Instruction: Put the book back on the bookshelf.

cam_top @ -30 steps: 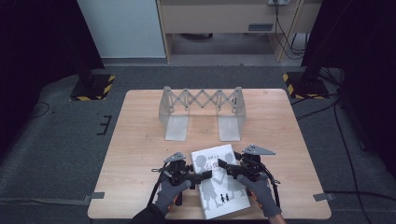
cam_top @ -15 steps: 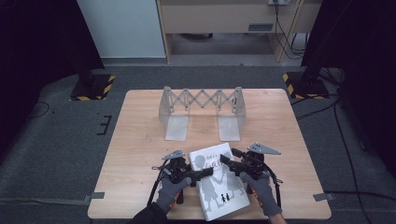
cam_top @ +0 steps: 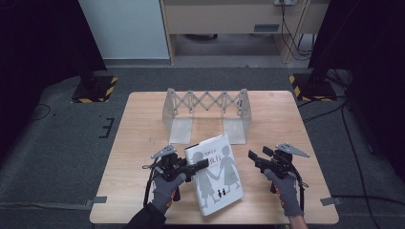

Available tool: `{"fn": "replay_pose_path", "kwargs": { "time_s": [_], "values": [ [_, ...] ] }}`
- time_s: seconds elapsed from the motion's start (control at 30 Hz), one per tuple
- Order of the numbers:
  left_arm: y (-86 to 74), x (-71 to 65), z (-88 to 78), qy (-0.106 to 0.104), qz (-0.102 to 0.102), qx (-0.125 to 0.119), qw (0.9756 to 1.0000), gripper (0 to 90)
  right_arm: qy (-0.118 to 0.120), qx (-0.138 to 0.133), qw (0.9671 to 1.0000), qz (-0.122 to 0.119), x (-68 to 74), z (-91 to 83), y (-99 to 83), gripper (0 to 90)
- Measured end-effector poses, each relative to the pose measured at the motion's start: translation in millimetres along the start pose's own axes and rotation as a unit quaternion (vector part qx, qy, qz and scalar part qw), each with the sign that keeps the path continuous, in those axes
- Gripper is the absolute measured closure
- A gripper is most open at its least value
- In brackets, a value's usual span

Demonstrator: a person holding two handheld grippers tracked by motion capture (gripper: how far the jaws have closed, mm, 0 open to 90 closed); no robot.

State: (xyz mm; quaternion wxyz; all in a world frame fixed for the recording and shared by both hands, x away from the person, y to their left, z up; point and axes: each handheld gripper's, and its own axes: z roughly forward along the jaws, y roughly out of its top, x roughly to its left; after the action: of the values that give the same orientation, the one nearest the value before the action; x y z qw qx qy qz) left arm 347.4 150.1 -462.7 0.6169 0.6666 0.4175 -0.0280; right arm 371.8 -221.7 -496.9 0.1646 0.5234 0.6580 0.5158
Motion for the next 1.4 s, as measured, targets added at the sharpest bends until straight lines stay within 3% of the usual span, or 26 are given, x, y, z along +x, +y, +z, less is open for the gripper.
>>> {"fn": "replay_pose_path", "kwargs": {
  "time_s": [0.03, 0.13, 0.17, 0.2, 0.23, 0.27, 0.33, 0.43, 0.47, 0.5, 0.57, 0.6, 0.63, 0.73, 0.77, 0.87, 1.03, 1.17, 1.27, 1.4],
  "values": [
    [0.0, 0.0, 0.0, 0.000, 0.000, 0.000, 1.0000, 49.7, 0.000, 0.000, 1.0000, 0.000, 0.0, 0.0, 0.0, 23.8],
    [14.1, -0.9, -11.3, 0.033, 0.027, -0.024, 0.9988, 51.0, -0.028, 0.006, 0.9994, -0.019, -4.4, 1.0, -2.0, 21.9],
    [14.1, -0.9, -11.3, 0.033, 0.027, -0.024, 0.9988, 51.3, -0.028, 0.006, 0.9994, -0.019, -4.4, 1.0, -2.0, 21.9],
    [19.4, -1.7, -16.7, 0.055, 0.048, -0.034, 0.9967, 51.5, -0.043, 0.005, 0.9985, -0.032, -6.2, 2.4, -3.2, 20.9],
    [19.4, -1.7, -16.7, 0.055, 0.048, -0.034, 0.9967, 51.6, -0.051, 0.005, 0.9978, -0.042, -7.0, 2.7, -3.7, 20.8],
    [22.0, -2.2, -21.9, 0.077, 0.065, -0.045, 0.9939, 51.7, -0.058, 0.005, 0.9972, -0.047, -7.7, 3.0, -4.3, 20.5],
    [22.6, -2.6, -25.9, 0.091, 0.077, -0.051, 0.9916, 51.7, -0.072, 0.010, 0.9958, -0.056, -10.2, 4.1, -5.8, 20.0],
    [19.5, -4.2, -28.0, 0.091, 0.091, -0.055, 0.9902, 51.4, -0.100, 0.033, 0.9917, -0.074, -16.7, 7.0, -9.4, 19.3],
    [19.5, -4.2, -28.0, 0.091, 0.091, -0.055, 0.9902, 51.2, -0.100, 0.033, 0.9917, -0.074, -16.7, 7.0, -9.4, 19.3],
    [16.9, -8.4, -28.3, 0.093, 0.102, -0.054, 0.9890, 50.8, -0.114, 0.056, 0.9886, -0.081, -20.7, 9.5, -12.1, 18.3],
    [12.8, -13.6, -29.0, 0.097, 0.115, -0.053, 0.9872, 49.9, -0.124, 0.069, 0.9861, -0.087, -23.6, 11.5, -14.1, 17.0],
    [12.8, -13.6, -29.0, 0.097, 0.115, -0.053, 0.9872, 49.0, -0.129, 0.072, 0.9849, -0.090, -24.7, 11.9, -14.7, 16.8],
    [8.6, -17.5, -30.3, 0.101, 0.126, -0.051, 0.9856, 48.1, -0.133, 0.076, 0.9840, -0.091, -25.9, 11.9, -15.1, 16.5],
    [5.5, -18.6, -30.8, 0.101, 0.127, -0.051, 0.9855, 46.0, -0.141, 0.084, 0.9823, -0.091, -28.8, 12.3, -16.0, 15.3],
    [3.1, -19.3, -29.6, 0.101, 0.134, -0.055, 0.9843, 42.9, -0.151, 0.092, 0.9798, -0.093, -31.6, 12.8, -17.1, 15.2],
    [3.4, -23.1, -26.0, 0.099, 0.147, -0.053, 0.9828, 42.4, -0.157, 0.093, 0.9787, -0.094, -34.2, 14.7, -20.7, 14.7],
    [3.9, -29.2, -18.1, 0.081, 0.161, -0.051, 0.9823, 39.6, -0.162, 0.102, 0.9772, -0.092, -37.2, 16.5, -24.2, 13.8],
    [9.1, -38.2, -12.0, 0.085, 0.190, -0.034, 0.9775, 38.5, -0.161, 0.116, 0.9760, -0.090, -38.1, 17.5, -24.7, 12.4],
    [10.8, -37.9, -12.0, 0.086, 0.187, -0.031, 0.9780, 37.7, -0.157, 0.134, 0.9744, -0.088, -38.6, 19.4, -25.0, 9.7],
    [17.4, -40.6, -13.2, 0.089, 0.195, -0.040, 0.9760, 36.9, -0.160, 0.140, 0.9732, -0.087, -38.2, 20.4, -25.1, 8.2]
  ]
}}
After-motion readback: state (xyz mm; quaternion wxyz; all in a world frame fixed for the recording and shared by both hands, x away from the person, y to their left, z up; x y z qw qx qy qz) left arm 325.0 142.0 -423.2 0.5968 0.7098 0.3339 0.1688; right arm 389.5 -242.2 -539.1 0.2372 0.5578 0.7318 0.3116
